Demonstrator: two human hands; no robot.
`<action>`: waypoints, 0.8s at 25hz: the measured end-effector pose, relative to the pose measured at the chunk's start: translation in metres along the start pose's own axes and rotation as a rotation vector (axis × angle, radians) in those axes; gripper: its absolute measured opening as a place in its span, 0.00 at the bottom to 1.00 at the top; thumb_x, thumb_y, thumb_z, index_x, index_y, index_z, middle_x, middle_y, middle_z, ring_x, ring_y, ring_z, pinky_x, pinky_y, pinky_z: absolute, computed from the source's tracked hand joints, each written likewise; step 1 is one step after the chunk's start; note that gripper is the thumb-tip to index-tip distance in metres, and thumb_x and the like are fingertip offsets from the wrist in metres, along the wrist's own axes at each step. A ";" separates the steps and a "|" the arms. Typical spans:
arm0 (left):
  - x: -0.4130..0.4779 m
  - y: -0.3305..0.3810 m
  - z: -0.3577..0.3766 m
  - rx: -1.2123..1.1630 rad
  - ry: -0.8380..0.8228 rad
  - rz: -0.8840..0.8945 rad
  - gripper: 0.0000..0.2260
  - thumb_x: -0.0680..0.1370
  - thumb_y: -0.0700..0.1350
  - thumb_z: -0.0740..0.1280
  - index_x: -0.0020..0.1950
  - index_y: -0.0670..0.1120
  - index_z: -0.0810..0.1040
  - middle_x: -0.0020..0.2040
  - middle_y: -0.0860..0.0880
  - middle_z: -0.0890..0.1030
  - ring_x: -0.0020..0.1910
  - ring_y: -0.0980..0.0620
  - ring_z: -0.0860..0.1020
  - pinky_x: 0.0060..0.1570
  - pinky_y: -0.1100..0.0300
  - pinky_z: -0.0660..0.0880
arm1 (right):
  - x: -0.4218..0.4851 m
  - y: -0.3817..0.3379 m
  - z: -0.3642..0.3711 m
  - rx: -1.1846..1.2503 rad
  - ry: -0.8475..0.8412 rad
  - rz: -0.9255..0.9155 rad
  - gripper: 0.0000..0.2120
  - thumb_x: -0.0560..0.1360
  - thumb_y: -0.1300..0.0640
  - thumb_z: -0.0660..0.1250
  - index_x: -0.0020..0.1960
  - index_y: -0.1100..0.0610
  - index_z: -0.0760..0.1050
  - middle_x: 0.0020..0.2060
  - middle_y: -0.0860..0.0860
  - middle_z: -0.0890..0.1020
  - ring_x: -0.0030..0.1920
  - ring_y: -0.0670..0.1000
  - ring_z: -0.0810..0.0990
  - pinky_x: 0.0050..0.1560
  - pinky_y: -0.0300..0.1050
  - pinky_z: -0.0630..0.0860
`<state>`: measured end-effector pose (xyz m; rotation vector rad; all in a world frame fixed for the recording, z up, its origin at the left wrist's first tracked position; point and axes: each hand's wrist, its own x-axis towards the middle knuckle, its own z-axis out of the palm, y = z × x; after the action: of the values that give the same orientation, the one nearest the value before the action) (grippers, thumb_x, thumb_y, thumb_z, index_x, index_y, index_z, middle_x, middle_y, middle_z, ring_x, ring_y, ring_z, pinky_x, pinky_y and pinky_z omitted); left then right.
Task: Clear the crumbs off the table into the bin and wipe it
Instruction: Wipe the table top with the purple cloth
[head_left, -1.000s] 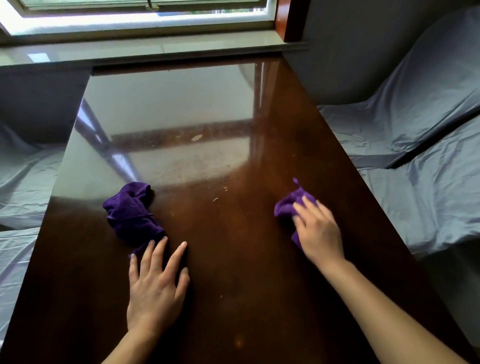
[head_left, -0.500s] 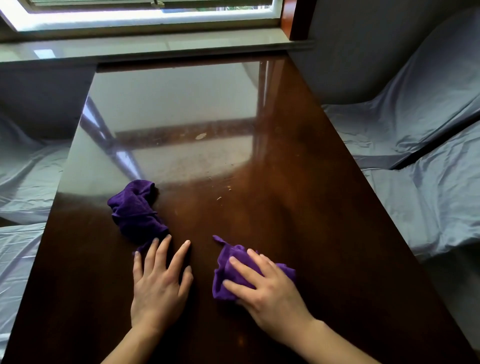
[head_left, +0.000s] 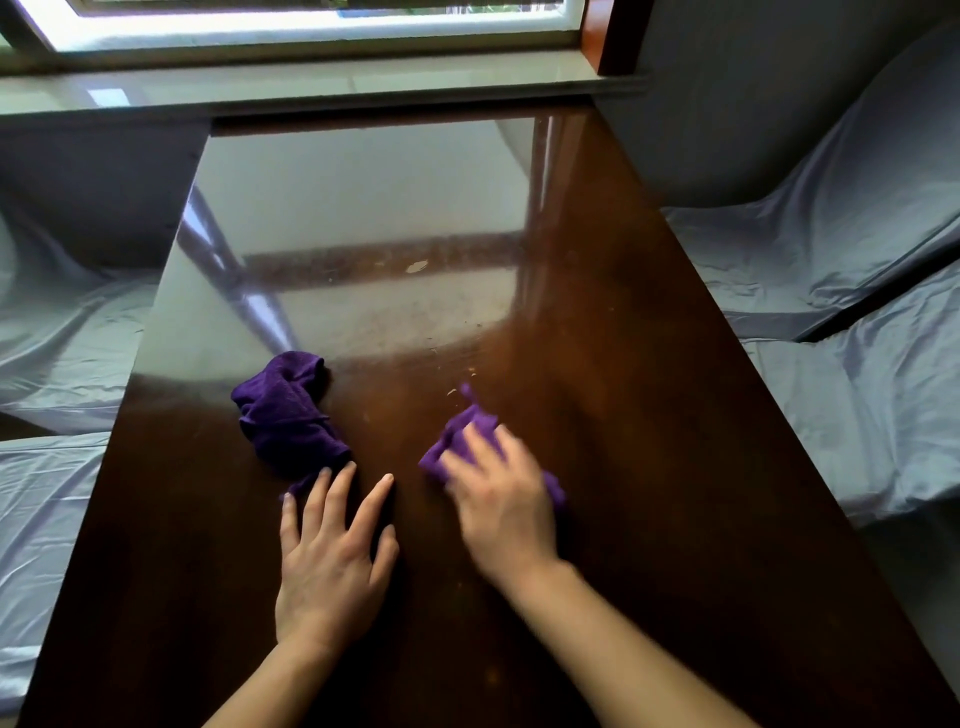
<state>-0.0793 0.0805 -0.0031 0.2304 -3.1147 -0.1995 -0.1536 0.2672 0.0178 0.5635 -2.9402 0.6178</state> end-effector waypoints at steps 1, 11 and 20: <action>0.000 0.000 -0.001 -0.010 0.004 0.007 0.26 0.75 0.59 0.54 0.73 0.57 0.66 0.74 0.43 0.67 0.75 0.42 0.60 0.72 0.37 0.54 | -0.023 -0.015 0.003 0.028 -0.044 -0.077 0.14 0.77 0.50 0.64 0.61 0.48 0.78 0.67 0.53 0.78 0.67 0.63 0.74 0.69 0.57 0.69; -0.001 0.001 -0.002 -0.060 0.012 -0.001 0.25 0.76 0.58 0.53 0.73 0.58 0.65 0.75 0.45 0.66 0.76 0.44 0.57 0.73 0.38 0.51 | 0.039 0.113 -0.036 -0.136 0.101 0.304 0.17 0.78 0.56 0.66 0.67 0.56 0.77 0.69 0.59 0.75 0.70 0.63 0.70 0.73 0.56 0.64; -0.001 0.001 -0.007 -0.108 0.021 -0.058 0.26 0.74 0.58 0.55 0.73 0.56 0.67 0.74 0.44 0.66 0.77 0.44 0.56 0.73 0.37 0.52 | -0.009 0.050 -0.020 -0.095 -0.142 -0.357 0.18 0.76 0.49 0.63 0.65 0.49 0.77 0.69 0.53 0.76 0.69 0.60 0.73 0.69 0.57 0.71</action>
<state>-0.0788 0.0810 0.0040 0.3192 -3.0672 -0.3622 -0.1640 0.3211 0.0161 1.1276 -2.8638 0.4108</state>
